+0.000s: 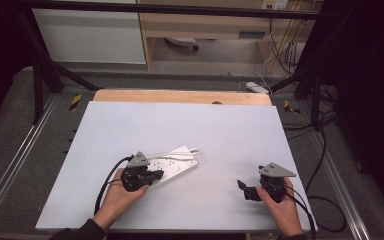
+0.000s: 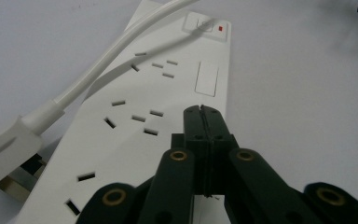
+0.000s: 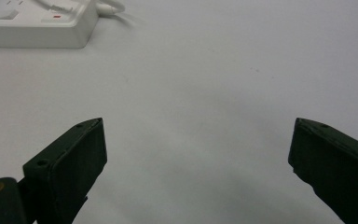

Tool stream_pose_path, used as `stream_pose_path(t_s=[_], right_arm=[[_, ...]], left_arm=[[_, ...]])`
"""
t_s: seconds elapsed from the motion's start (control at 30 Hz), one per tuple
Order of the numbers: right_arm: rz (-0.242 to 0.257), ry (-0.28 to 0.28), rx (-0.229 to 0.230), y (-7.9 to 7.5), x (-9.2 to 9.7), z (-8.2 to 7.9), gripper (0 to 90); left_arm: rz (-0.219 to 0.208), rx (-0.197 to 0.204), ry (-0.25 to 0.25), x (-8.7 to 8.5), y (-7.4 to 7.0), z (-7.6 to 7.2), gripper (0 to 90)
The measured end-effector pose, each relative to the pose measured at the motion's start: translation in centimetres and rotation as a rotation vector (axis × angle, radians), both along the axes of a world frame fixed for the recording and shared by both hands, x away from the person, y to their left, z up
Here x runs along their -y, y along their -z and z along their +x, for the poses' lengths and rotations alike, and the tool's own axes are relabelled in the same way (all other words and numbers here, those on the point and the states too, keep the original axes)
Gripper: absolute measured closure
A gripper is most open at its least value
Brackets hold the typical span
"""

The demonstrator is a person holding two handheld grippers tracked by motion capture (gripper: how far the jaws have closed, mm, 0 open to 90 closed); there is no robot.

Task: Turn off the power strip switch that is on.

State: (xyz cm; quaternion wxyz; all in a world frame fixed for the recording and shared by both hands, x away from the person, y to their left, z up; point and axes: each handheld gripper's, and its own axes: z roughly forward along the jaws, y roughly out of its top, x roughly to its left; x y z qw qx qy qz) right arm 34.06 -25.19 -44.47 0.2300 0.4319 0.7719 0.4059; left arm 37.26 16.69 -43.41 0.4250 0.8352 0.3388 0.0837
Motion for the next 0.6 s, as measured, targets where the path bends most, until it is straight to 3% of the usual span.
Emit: stream_pose_path(t_s=[0.6], right_arm=[[0.000,-0.001,-0.004,0.00,-0.04,-0.02,4.8]], left_arm=[[-0.006,-0.003,0.006,-0.10,0.05,0.08,90.0]])
